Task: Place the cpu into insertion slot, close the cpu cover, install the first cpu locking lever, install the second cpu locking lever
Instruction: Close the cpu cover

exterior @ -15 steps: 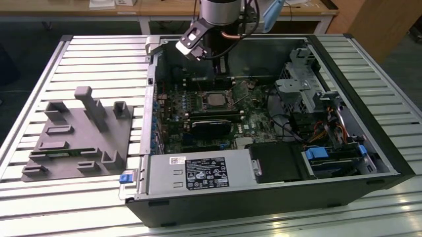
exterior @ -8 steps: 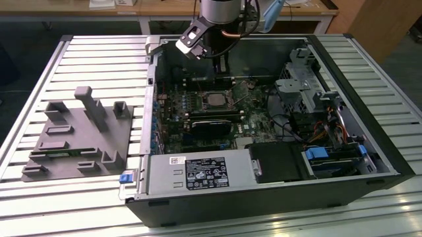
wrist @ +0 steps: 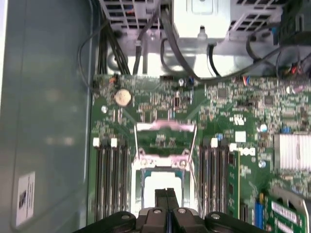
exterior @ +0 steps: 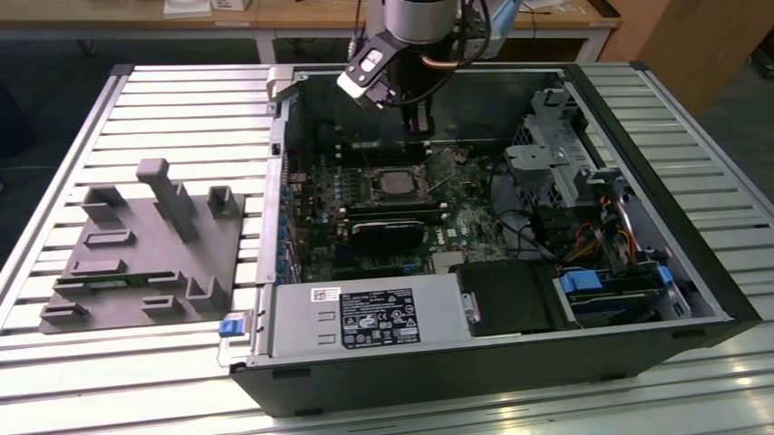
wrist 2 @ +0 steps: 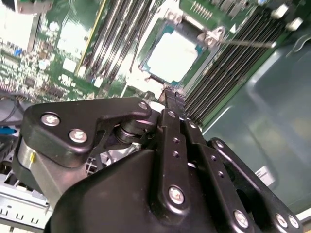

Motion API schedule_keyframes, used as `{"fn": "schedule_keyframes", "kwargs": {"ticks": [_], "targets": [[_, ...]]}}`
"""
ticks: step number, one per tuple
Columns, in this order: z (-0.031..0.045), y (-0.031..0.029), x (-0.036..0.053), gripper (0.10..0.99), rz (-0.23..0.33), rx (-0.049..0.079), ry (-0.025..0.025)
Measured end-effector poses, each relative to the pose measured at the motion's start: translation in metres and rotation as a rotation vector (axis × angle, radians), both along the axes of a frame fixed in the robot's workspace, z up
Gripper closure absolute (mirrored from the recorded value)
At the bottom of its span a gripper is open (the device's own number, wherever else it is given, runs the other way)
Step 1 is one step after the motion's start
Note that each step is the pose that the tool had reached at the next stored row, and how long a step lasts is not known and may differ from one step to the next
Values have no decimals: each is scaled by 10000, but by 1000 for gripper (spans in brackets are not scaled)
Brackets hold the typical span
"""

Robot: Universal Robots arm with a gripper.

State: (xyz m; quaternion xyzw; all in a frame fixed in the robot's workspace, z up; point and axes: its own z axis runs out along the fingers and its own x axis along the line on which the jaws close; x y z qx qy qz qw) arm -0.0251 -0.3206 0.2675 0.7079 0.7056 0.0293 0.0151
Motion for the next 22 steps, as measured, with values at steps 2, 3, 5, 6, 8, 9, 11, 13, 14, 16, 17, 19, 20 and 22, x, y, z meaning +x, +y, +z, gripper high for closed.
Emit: {"fn": "schedule_keyframes", "kwargs": {"ticks": [2,3,5,6,8,9,11,13,14,16,17,19,20,22], "targets": [[0,0,66,980,-1,-1,1],[0,0,99,980,0,-1,1],[0,0,169,980,-1,0,1],[0,0,207,980,0,1,0],[0,0,292,980,-1,0,0],[0,0,334,980,1,-1,1],[0,0,419,980,1,-2,1],[0,0,505,980,0,0,0],[0,0,548,980,0,-1,0],[0,0,638,980,0,-1,0],[0,0,681,980,-1,0,0],[0,0,760,980,0,0,1],[0,0,794,980,-1,0,1],[-1,0,840,980,1,2,0]]}}
